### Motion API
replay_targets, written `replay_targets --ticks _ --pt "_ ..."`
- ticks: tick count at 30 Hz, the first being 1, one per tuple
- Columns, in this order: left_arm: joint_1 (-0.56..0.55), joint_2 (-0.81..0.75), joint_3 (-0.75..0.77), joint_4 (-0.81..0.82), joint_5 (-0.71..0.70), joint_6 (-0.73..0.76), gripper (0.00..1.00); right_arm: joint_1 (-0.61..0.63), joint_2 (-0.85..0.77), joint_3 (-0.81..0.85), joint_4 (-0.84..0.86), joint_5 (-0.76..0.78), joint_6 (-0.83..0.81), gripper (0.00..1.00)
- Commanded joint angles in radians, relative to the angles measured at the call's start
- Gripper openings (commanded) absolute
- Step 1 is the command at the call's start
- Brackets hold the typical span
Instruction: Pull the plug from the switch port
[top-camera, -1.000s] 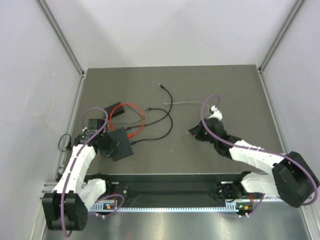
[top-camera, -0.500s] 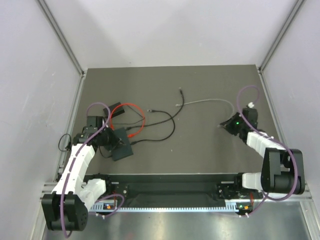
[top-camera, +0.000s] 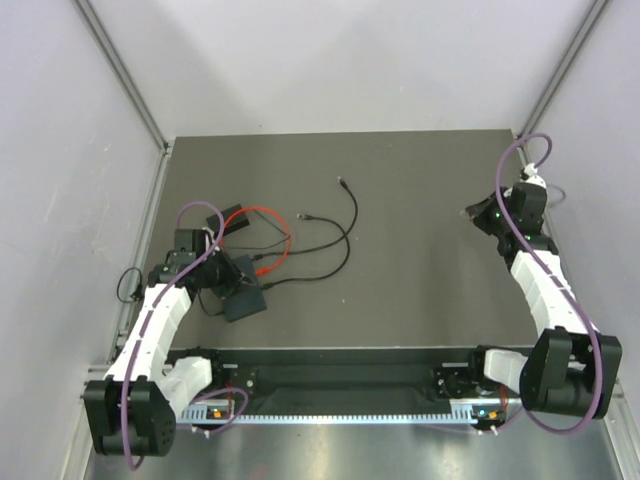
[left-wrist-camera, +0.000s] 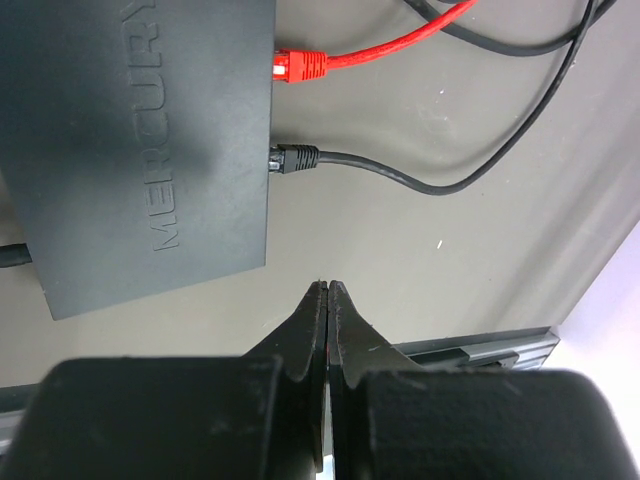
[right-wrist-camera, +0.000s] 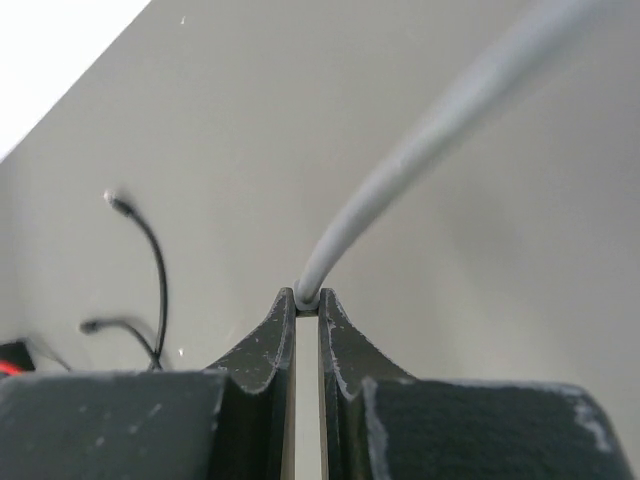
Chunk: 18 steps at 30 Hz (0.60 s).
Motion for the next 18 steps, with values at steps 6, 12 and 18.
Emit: replay_targets --ticks 6,12,18 --pt "0.003 -0.004 0.039 0.058 0.053 0.044 0.00 -0.006 0.063 -0.145 0.124 -0.334 -0.055 0.00" --pt "0.005 0.017 0.049 0.081 0.081 0.042 0.00 0.003 0.049 -0.113 0.180 -0.391 -0.078 0.00" --pt "0.005 0.010 0.033 0.077 0.081 0.045 0.00 0.130 0.136 0.285 0.053 -0.336 -0.125 0.00"
